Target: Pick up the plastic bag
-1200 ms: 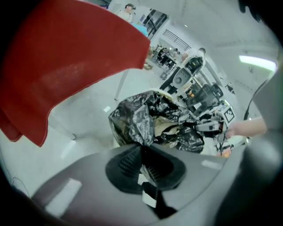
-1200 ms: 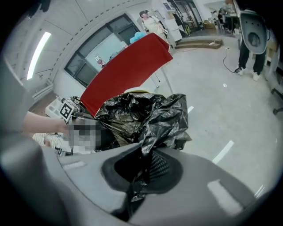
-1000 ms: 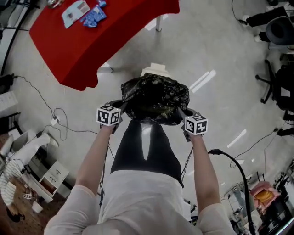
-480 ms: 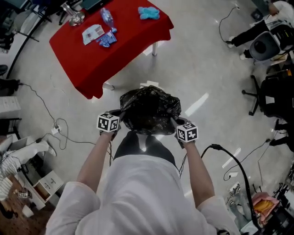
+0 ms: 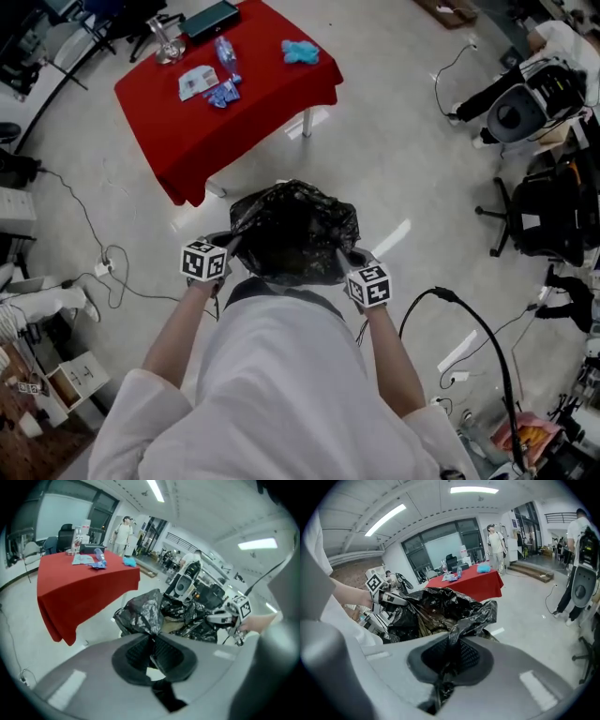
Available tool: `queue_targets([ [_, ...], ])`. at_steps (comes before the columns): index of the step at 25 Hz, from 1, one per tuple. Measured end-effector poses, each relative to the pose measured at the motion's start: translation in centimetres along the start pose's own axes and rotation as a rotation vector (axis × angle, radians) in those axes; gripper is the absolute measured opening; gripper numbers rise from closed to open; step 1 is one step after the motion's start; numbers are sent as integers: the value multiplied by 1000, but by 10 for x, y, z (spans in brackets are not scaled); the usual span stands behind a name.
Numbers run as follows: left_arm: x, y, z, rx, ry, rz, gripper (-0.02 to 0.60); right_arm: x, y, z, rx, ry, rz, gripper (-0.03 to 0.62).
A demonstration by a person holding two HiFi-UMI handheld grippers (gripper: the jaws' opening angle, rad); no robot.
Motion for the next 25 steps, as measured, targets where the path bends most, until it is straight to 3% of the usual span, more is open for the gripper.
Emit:
queue_targets([
  [8, 7, 24, -11, -25, -13, -52, 5, 1, 18, 13, 13, 19, -33, 2],
  [14, 14, 49, -9, 0, -36, -67, 5, 0, 40, 22, 80, -12, -73, 2],
  [25, 30, 104, -2, 42, -138, -86, 5, 12, 57, 96, 164, -59, -145, 2],
])
Point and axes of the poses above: the fingertips, and each gripper's own axes: y backward along the fingers, z to its left, x out of its underside, the point moved 8 cm from there along y, backward along the fingers
